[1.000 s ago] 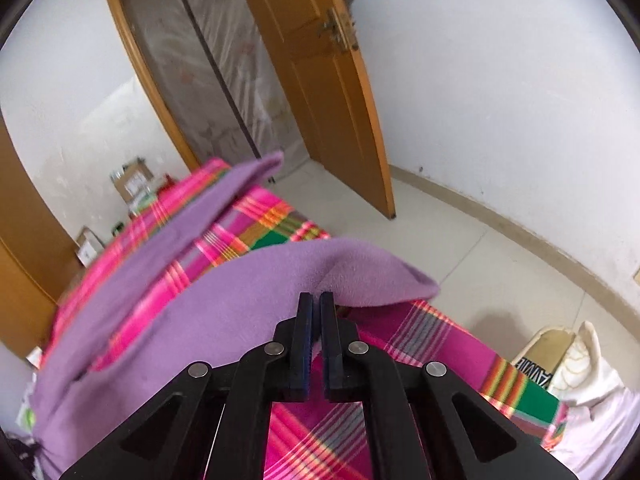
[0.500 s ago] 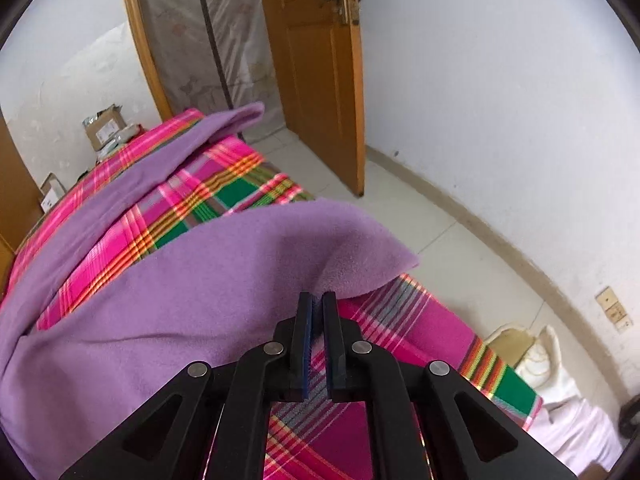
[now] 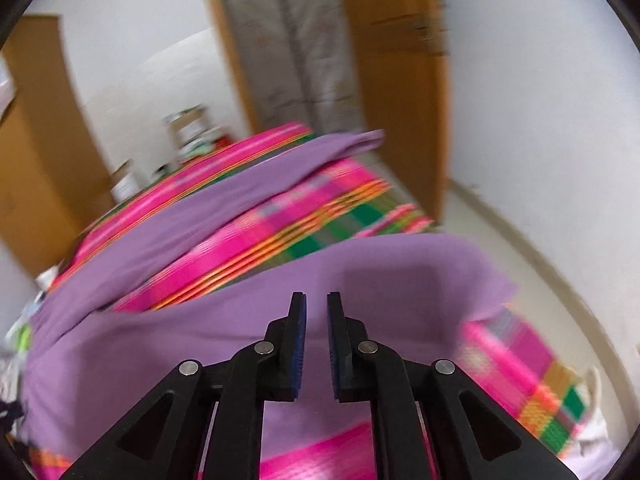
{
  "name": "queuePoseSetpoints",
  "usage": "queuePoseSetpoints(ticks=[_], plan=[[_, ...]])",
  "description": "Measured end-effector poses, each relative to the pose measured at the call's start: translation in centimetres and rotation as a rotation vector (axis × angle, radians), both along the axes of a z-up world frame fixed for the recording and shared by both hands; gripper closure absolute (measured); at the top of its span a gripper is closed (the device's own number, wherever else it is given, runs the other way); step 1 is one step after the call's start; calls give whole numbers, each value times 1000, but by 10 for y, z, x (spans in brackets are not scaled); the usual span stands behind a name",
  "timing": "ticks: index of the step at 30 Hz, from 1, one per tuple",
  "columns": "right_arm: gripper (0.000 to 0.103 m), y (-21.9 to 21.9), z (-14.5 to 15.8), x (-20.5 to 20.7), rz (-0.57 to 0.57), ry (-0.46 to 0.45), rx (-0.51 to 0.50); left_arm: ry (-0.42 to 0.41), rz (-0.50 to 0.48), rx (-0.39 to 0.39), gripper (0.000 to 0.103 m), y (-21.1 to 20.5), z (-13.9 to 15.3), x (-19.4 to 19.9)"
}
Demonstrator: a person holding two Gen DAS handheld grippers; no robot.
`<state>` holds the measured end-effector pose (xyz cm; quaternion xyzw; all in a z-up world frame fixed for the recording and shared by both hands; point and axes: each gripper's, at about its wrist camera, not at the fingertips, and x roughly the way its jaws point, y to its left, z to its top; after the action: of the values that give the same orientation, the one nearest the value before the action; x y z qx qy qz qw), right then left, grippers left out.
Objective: Fold clothes
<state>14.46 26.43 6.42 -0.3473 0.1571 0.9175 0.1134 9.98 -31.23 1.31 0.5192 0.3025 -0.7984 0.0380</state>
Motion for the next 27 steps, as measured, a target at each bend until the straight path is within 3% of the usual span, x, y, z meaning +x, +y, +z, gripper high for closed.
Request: queuePoseSetpoints(ticks=[5,6,9,12,18,27], plan=[[88,-50,-13,-20,292,-49,-55,15,6,-17,80,7,3,18],[81,-59,-17,-24,360,-74,-72,13,15,-13,79,6,6,21],[77,-87,-22,-24,523,-94,-81,3,39,-10,73,5,13,31],[77,-110,-24,-22,609,-105,-40,1,48,31,70,4,11,41],[76,-126,-28,-27,677,-108,-68,-54,98,88,68,3,-7,46],[76,-143,-32,-27,724,-110,-104,-37,150,122,68,6,-8,33]])
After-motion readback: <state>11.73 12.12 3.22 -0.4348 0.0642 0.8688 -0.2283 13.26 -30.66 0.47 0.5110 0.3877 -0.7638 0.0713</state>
